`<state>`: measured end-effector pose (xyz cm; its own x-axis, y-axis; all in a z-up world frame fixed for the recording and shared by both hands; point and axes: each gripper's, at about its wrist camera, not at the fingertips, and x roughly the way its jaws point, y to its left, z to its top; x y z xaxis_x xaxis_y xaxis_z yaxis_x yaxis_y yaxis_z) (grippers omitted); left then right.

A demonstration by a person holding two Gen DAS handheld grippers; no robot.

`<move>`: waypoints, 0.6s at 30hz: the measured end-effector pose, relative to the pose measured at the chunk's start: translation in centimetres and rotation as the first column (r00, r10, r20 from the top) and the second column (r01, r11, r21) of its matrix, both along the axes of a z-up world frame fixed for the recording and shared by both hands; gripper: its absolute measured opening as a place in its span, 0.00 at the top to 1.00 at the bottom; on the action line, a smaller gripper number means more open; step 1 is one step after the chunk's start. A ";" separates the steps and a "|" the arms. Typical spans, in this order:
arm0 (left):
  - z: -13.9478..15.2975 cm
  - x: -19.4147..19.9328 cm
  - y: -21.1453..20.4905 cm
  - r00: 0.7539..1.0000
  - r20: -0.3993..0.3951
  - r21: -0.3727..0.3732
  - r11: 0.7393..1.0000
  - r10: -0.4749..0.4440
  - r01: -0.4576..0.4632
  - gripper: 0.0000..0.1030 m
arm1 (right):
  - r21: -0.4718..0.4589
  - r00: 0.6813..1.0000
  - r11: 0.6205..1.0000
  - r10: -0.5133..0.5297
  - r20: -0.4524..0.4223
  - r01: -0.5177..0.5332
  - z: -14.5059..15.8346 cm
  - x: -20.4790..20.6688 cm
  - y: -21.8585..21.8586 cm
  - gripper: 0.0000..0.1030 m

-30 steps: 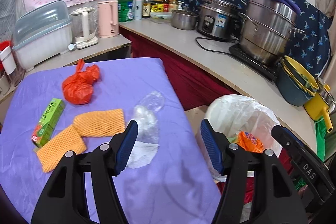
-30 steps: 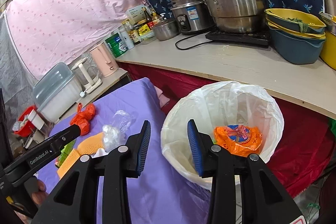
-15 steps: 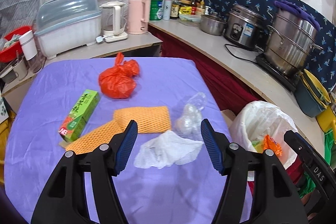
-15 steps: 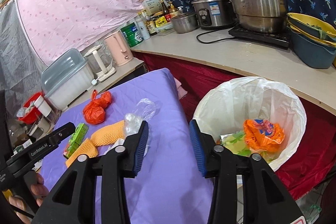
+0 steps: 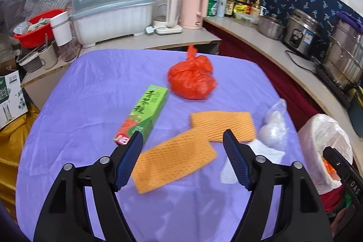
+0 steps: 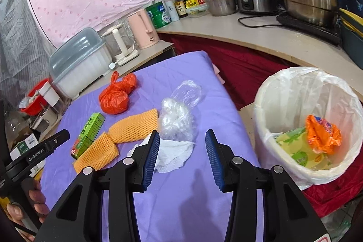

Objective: Collect trash
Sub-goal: 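Move both open tools back over the trash on the table, then grasp the green NB wasabi box with the left tool while the right grasps the clear plastic bag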

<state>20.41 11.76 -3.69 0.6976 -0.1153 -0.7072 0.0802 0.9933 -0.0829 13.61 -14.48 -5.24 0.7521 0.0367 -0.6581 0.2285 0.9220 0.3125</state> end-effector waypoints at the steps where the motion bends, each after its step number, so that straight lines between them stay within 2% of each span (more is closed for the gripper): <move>1: -0.4 0.3 0.7 1.000 -0.007 0.004 1.000 0.012 -0.012 0.30 | 0.001 1.000 1.000 0.005 -0.006 -0.005 -0.3 0.4 0.3 0.60; 8: -2.9 2.6 4.7 0.995 -0.056 0.017 0.997 0.078 -0.077 0.26 | 0.002 0.999 1.000 0.019 -0.034 -0.019 -2.0 2.7 1.9 0.55; 14: -4.8 4.1 6.4 0.992 -0.085 0.031 0.996 0.091 -0.089 0.21 | 0.012 0.999 1.000 0.012 -0.050 -0.011 -3.4 4.7 2.5 0.52; 18: -6.1 5.0 6.5 0.991 -0.104 0.049 0.996 0.085 -0.080 0.21 | 0.010 0.998 1.000 -0.002 -0.056 0.002 -4.1 5.9 2.5 0.43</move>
